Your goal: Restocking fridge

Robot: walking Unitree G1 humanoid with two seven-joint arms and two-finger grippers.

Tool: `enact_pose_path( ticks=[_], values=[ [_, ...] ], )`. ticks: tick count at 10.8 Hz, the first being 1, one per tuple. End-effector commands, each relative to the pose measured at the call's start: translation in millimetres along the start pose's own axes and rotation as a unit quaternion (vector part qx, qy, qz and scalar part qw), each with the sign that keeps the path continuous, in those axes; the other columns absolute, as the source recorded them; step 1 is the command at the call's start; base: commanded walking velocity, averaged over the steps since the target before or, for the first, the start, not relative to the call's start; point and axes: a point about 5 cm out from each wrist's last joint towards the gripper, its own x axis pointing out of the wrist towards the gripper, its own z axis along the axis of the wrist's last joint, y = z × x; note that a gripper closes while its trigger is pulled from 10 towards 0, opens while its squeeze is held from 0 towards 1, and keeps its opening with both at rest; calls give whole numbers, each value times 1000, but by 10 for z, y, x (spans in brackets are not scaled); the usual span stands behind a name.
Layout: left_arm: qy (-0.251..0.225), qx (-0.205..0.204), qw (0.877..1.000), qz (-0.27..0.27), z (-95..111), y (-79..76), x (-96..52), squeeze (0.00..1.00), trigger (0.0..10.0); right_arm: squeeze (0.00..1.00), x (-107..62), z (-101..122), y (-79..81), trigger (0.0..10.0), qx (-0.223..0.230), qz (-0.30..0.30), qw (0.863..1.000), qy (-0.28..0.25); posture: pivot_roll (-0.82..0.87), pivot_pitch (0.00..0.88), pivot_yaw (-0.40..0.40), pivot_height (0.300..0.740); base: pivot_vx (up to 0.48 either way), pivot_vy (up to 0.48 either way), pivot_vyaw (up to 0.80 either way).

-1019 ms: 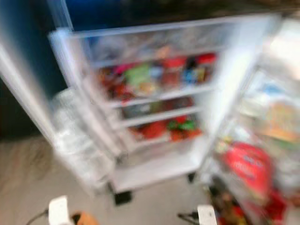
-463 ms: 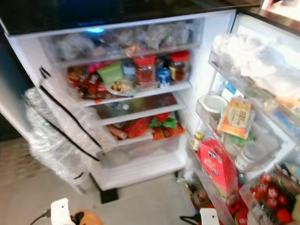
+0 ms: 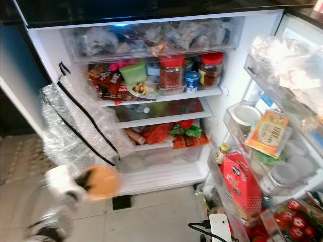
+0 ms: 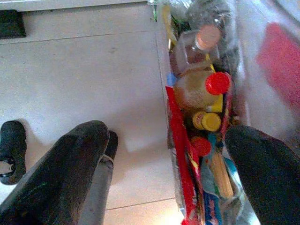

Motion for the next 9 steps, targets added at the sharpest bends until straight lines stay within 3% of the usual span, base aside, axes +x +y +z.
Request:
enact_pose_path(
  ticks=[1, 4, 9],
  values=[
    [6, -9, 999, -41, 24, -87, 30, 0, 10000, 0, 1, -5, -22, 10000, -2, -3, 1000, 8, 47, 0, -8, 740, 0, 0, 0],
    [-10, -55, 985, -166, 101, -490, 68, 0, 10000, 0, 21, 197, -73, 10000, -3, -6, 1000, -13, 21, 0, -8, 740, 0, 0, 0],
    [-37, -72, 977, -195, 246, -614, -20, 0, 10000, 0, 9, 254, -298, 10000, -45, -44, 998, -9, 7, 0, -17, 740, 0, 0, 0]
  ],
)
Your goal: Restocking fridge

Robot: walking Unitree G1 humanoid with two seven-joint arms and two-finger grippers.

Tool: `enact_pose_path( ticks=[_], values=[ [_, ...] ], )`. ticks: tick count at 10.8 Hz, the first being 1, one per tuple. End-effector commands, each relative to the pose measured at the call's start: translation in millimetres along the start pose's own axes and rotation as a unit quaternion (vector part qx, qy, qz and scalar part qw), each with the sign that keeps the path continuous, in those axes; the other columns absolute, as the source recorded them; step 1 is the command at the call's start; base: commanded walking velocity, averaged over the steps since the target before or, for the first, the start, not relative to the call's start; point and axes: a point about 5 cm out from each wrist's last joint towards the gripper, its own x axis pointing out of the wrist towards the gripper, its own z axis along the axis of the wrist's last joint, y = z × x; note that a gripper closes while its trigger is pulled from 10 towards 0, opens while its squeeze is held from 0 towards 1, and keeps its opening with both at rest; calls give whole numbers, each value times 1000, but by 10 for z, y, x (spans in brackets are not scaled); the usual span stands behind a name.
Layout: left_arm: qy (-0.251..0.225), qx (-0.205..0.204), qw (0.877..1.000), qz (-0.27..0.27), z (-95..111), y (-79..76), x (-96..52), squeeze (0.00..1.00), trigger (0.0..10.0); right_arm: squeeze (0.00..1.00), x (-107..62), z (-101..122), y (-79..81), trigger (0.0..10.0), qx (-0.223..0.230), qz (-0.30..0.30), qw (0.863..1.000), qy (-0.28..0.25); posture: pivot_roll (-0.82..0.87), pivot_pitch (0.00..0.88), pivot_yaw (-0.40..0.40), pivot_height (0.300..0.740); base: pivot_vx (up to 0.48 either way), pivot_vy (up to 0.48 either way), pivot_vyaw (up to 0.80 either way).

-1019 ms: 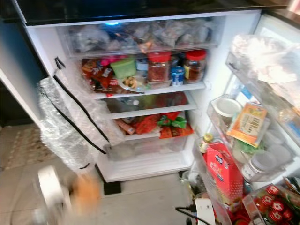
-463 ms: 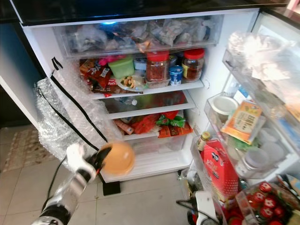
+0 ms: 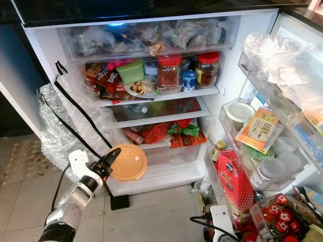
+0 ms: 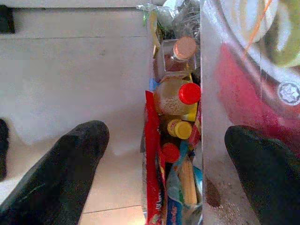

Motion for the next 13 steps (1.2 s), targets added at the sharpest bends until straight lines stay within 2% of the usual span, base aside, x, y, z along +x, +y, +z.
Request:
enact_pose_path(
  ticks=[1, 4, 6, 7, 8, 9, 11, 13],
  values=[
    [5, 2, 1000, -5, -2, -34, -5, 0, 10000, 0, -9, 16, -194, 10000, -14, -41, 999, 2, 6, 0, -6, 740, 0, 0, 0],
    [13, 9, 999, -31, 50, -158, 24, 0, 10000, 0, -17, -3, -279, 10000, -30, -66, 997, 15, 7, 0, 25, 740, 0, 0, 0],
    [8, 8, 999, -41, 103, -230, 15, 0, 10000, 0, -19, -135, -99, 10000, -36, -69, 997, 28, 19, 8, 22, 740, 0, 0, 0],
    [6, 6, 999, -42, 102, -253, -8, 0, 10000, 0, -24, -160, -106, 10000, -36, -73, 996, 32, 23, 4, 15, 740, 0, 0, 0],
    [-1, -6, 999, -38, 86, -262, -7, 0, 10000, 0, -15, -117, -57, 10000, -42, -61, 997, 27, 19, 0, -10, 740, 0, 0, 0],
    [-4, -31, 999, -33, 45, -256, 2, 0, 10000, 0, -2, -44, 25, 10000, -36, -40, 998, 17, 3, 0, 1, 740, 0, 0, 0],
    [9, -52, 998, -38, -23, -244, 15, 0, 10000, 0, 9, 49, 156, 10000, 2, -9, 1000, 2, -18, 0, 14, 740, 0, 0, 0],
    [27, -60, 996, -52, -87, -268, 2, 0, 10000, 0, 12, 88, 274, 10000, 23, -1, 1000, 3, 13, 5, 1, 740, 0, 0, 0]
  ],
)
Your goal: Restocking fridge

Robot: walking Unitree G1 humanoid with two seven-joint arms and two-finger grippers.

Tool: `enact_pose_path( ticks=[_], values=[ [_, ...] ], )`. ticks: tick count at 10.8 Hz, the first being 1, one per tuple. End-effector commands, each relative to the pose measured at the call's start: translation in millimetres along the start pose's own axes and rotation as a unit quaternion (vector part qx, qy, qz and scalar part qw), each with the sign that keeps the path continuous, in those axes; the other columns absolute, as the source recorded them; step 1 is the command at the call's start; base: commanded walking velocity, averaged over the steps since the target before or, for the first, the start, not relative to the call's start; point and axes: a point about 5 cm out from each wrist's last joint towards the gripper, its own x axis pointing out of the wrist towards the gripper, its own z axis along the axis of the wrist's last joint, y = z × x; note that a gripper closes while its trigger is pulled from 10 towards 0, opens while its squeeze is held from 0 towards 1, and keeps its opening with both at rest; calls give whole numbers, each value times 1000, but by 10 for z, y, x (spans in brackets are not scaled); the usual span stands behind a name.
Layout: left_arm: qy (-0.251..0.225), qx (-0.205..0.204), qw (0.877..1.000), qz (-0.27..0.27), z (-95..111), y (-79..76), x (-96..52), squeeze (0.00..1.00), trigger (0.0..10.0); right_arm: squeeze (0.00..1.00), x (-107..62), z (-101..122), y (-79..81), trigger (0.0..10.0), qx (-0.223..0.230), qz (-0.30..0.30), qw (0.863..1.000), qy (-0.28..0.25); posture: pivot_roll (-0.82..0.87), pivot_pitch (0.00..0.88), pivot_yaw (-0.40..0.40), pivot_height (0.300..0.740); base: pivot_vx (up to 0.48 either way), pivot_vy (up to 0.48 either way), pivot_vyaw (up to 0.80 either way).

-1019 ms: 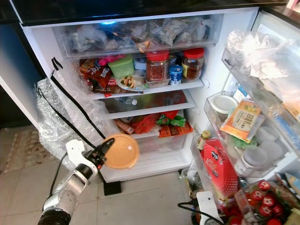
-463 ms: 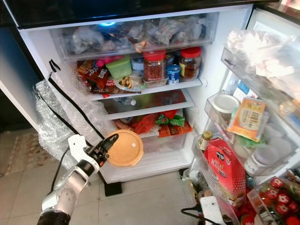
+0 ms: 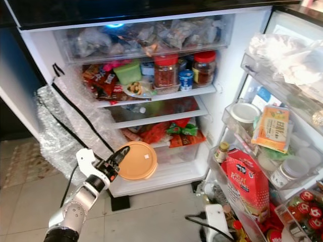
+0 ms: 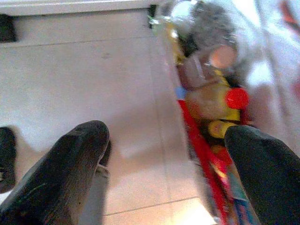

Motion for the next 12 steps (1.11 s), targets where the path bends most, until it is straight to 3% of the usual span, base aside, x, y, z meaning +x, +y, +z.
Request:
enact_pose_path(
  ticks=[1, 3, 5, 9, 10, 12],
  values=[
    [2, 1, 1000, -3, -4, -4, -32, 0, 10000, 0, 0, 10, 53, 10000, 9, 4, 1000, 3, 7, 18, 0, 740, 0, 0, 0],
    [11, 10, 1000, 5, -61, -4, -100, 0, 10000, 0, -5, -63, -78, 10000, 6, -1, 1000, 5, -12, 51, 10, 740, 0, 0, 0],
    [18, 9, 1000, 4, -52, 15, -100, 0, 10000, 0, -9, -112, -85, 10000, 12, 1, 1000, 11, -21, 63, 13, 740, 0, 0, 0],
    [23, 16, 1000, 4, -37, 19, -127, 0, 10000, 0, -10, -116, -68, 10000, 13, 7, 1000, 11, -12, 78, 17, 740, 272, 0, 0],
    [23, 16, 1000, 5, -35, 19, -130, 0, 10000, 0, -10, -111, -64, 10000, 7, 8, 1000, 10, -13, 78, 18, 740, 292, 0, 0],
    [29, 17, 999, -1, -47, 2, -124, 0, 10000, 0, -7, -69, -50, 10000, -48, 29, 998, 5, -16, 81, 25, 740, 317, 0, 0]
  ],
)
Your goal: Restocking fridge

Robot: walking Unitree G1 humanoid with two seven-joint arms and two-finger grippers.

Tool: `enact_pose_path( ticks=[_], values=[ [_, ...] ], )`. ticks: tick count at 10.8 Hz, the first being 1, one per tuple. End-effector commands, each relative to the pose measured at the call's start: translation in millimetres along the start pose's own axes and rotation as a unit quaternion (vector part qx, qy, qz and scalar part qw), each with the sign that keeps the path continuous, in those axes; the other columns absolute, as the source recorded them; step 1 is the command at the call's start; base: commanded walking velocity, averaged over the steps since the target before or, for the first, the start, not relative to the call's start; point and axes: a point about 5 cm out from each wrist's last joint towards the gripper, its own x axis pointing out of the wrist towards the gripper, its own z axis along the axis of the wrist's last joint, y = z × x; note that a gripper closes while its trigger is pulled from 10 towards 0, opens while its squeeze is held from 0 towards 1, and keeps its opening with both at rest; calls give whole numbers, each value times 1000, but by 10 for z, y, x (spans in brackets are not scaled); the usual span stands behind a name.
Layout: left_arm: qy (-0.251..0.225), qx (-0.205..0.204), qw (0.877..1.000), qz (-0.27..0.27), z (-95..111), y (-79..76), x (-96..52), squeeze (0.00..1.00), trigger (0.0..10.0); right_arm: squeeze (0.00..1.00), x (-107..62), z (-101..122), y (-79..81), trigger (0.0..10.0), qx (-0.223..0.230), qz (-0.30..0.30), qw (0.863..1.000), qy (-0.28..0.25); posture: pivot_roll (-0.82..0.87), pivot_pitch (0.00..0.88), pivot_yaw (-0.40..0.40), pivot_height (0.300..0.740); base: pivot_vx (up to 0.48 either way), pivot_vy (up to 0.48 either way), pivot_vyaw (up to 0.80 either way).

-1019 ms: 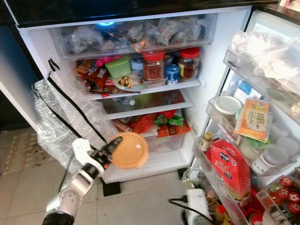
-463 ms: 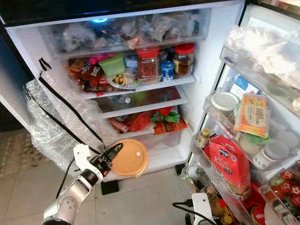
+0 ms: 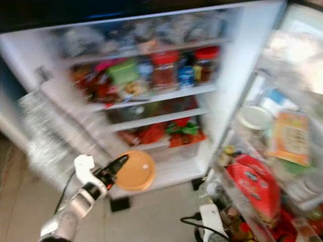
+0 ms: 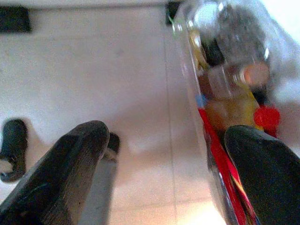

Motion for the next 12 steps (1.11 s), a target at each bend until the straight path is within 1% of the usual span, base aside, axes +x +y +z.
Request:
enact_pose_path(
  ticks=[1, 3, 4, 7, 9, 12],
  values=[
    [1, 1, 1000, -17, -5, -93, 44, 0, 10000, 0, -6, -48, -38, 10000, -8, 1, 1000, 6, -15, 82, 25, 740, 326, 0, 0],
    [2, 6, 1000, -15, 21, -65, 36, 0, 10000, 0, -3, -14, -21, 10000, -36, 20, 999, 3, -14, 81, 26, 740, 345, 0, 0],
    [0, 6, 1000, -12, 34, -57, 34, 0, 10000, 0, -3, -15, -23, 10000, -30, 16, 999, 3, -13, 80, 26, 740, 352, 0, 0],
    [1, 7, 1000, -10, 37, -49, 33, 0, 10000, 0, -2, 2, -12, 10000, -35, 25, 999, -1, -12, 78, 31, 740, 354, 0, 0],
    [1, 7, 1000, -7, 30, -37, 20, 0, 10000, 0, -3, -2, 0, 10000, -32, 28, 999, -3, -7, 66, 31, 740, 356, 0, 0],
    [5, 0, 1000, 2, -32, 0, 1, 0, 10000, 0, -5, -33, -11, 10000, -2, 20, 1000, 4, -1, 45, 24, 740, 0, 0, 0]
  ],
)
